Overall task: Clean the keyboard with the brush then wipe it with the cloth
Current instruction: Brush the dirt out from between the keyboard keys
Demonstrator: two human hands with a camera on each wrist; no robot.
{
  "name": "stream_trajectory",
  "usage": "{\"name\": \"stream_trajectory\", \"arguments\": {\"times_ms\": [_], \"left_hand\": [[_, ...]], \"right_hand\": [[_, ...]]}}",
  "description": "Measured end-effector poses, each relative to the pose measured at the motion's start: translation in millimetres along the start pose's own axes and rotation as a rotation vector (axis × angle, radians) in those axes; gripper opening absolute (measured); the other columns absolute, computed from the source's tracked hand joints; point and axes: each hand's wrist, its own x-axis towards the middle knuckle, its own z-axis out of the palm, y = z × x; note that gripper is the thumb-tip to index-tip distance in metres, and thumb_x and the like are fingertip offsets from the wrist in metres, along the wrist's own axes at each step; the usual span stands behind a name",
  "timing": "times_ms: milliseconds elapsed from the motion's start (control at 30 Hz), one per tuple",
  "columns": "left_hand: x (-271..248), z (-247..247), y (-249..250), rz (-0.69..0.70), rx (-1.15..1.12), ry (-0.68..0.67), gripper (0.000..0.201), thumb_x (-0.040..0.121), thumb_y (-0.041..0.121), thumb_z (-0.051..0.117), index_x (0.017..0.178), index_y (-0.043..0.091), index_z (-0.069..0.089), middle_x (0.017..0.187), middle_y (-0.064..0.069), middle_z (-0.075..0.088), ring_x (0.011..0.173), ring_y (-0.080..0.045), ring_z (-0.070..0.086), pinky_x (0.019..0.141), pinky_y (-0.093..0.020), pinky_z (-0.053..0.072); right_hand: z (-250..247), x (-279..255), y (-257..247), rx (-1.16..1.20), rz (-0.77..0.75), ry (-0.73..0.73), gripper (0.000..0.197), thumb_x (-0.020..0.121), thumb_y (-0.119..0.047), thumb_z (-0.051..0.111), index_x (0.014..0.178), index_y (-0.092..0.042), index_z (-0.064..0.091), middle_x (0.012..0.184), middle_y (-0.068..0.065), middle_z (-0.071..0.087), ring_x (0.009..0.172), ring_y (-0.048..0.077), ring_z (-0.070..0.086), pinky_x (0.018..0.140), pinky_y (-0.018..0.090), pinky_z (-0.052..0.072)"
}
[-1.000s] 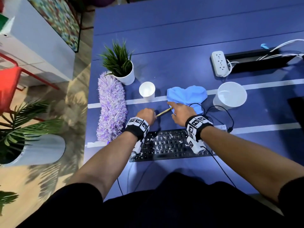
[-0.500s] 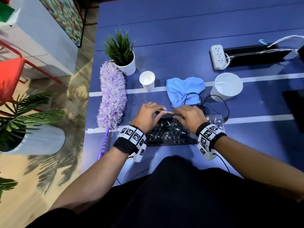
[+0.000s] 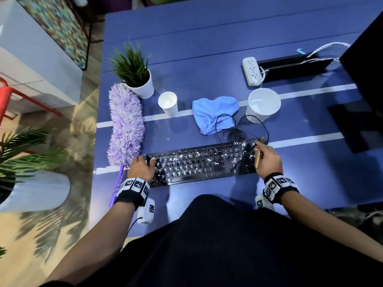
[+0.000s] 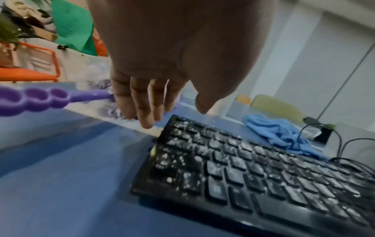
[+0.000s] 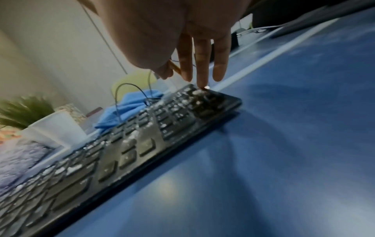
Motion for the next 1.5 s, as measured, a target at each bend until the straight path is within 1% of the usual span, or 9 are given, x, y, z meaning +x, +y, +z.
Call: {"name": "stream_trajectory", "arguments": {"times_ms": [267, 467, 567, 667, 800, 900, 1100, 1433, 1500], "left_hand": [[16.5, 6.7, 0.8, -0.294, -0.319, -0.070, 0.054, 0.104, 0.043, 0.038, 0.136, 0.001, 0.049, 0.139, -0.029, 0.050, 0.130, -0.043, 0.046, 0.108, -0.039, 0.033], [25.5, -1.8, -17.8, -0.407, -0.379, -0.085, 0.074, 0.103, 0.055, 0.023, 0.139, -0.007, 0.044, 0.146, -0.032, 0.040, 0.136, -0.044, 0.039, 0.115, -0.043, 0.027], [29.1, -1.4, -28.7, -0.452, -0.501, -0.108, 0.082, 0.098, 0.065, 0.023, 0.144, -0.001, 0.040, 0.151, -0.027, 0.036, 0.139, -0.040, 0.037, 0.117, -0.043, 0.026], [28.8, -1.0, -34.7, -0.493, -0.619, -0.086, 0.090, 0.087, 0.077, 0.037, 0.144, 0.008, 0.043, 0.150, -0.021, 0.041, 0.135, -0.039, 0.042, 0.115, -0.046, 0.029], [45.2, 9.8, -62.2, -0.560, -0.726, -0.070, 0.097, 0.043, 0.097, 0.056, 0.116, 0.033, 0.067, 0.127, -0.014, 0.062, 0.111, -0.038, 0.061, 0.105, -0.051, 0.044], [53.9, 14.2, -75.5, -0.543, -0.818, -0.025, 0.060, 0.047, 0.087, 0.063, 0.082, 0.039, 0.072, 0.112, -0.013, 0.069, 0.104, -0.036, 0.065, 0.100, -0.054, 0.049], [26.7, -12.0, -38.5, -0.542, -1.011, 0.093, 0.034, 0.056, 0.068, 0.066, 0.068, 0.037, 0.073, 0.100, -0.014, 0.068, 0.087, -0.029, 0.063, 0.089, -0.049, 0.055], [43.2, -4.9, -43.2, -0.532, -1.337, 0.108, 0.035, 0.045, 0.048, 0.084, 0.068, 0.023, 0.076, 0.088, -0.006, 0.071, 0.085, -0.028, 0.066, 0.084, -0.046, 0.056], [39.9, -8.3, -35.8, -0.523, -1.352, 0.134, 0.033, 0.047, 0.046, 0.084, 0.069, 0.022, 0.077, 0.087, -0.005, 0.072, 0.083, -0.027, 0.067, 0.088, -0.048, 0.057]], "right_hand": [[1.9, 9.2, -1.5, 0.142, 0.274, 0.054, 0.037, 0.096, -0.018, 0.046, 0.131, -0.008, 0.056, 0.115, 0.027, 0.063, 0.108, 0.042, 0.058, 0.096, 0.033, 0.041], [2.7, 4.3, 1.2, 0.270, 0.215, -0.038, 0.034, 0.097, -0.030, 0.049, 0.126, -0.018, 0.061, 0.108, 0.013, 0.070, 0.101, 0.024, 0.066, 0.081, -0.011, 0.024], [8.7, -1.6, 7.2, 0.329, 0.176, -0.042, 0.038, 0.090, -0.052, 0.051, 0.120, -0.033, 0.062, 0.094, 0.003, 0.073, 0.086, 0.018, 0.069, 0.091, 0.023, 0.051], [12.0, -0.8, 14.5, 0.329, 0.156, -0.089, 0.039, 0.082, -0.071, 0.045, 0.112, -0.052, 0.059, 0.095, -0.003, 0.073, 0.087, 0.019, 0.070, 0.086, 0.045, 0.056], [0.7, -0.7, -1.2, 0.273, 0.127, -0.088, 0.020, 0.090, -0.045, 0.053, 0.107, -0.039, 0.064, 0.087, -0.005, 0.072, 0.086, 0.020, 0.068, 0.092, 0.044, 0.052], [-8.3, 1.9, -8.0, 0.296, 0.107, -0.110, 0.016, 0.085, -0.053, 0.049, 0.098, -0.049, 0.059, 0.085, -0.009, 0.072, 0.085, 0.019, 0.069, 0.090, 0.045, 0.052], [-19.5, 3.5, -29.3, 0.420, 0.048, -0.131, 0.007, 0.084, -0.038, 0.059, 0.085, -0.032, 0.062, 0.077, 0.000, 0.070, 0.071, 0.023, 0.069, 0.071, 0.047, 0.058], [-15.8, 11.8, -63.2, 0.258, -0.171, -0.035, 0.006, 0.083, -0.016, 0.067, 0.088, -0.016, 0.070, 0.081, -0.002, 0.066, 0.067, 0.007, 0.058, 0.071, 0.015, 0.050], [-10.1, 13.8, -61.1, 0.233, -0.192, -0.031, 0.007, 0.083, -0.015, 0.067, 0.089, -0.014, 0.070, 0.083, 0.000, 0.066, 0.068, 0.008, 0.058, 0.074, 0.020, 0.052]]}}
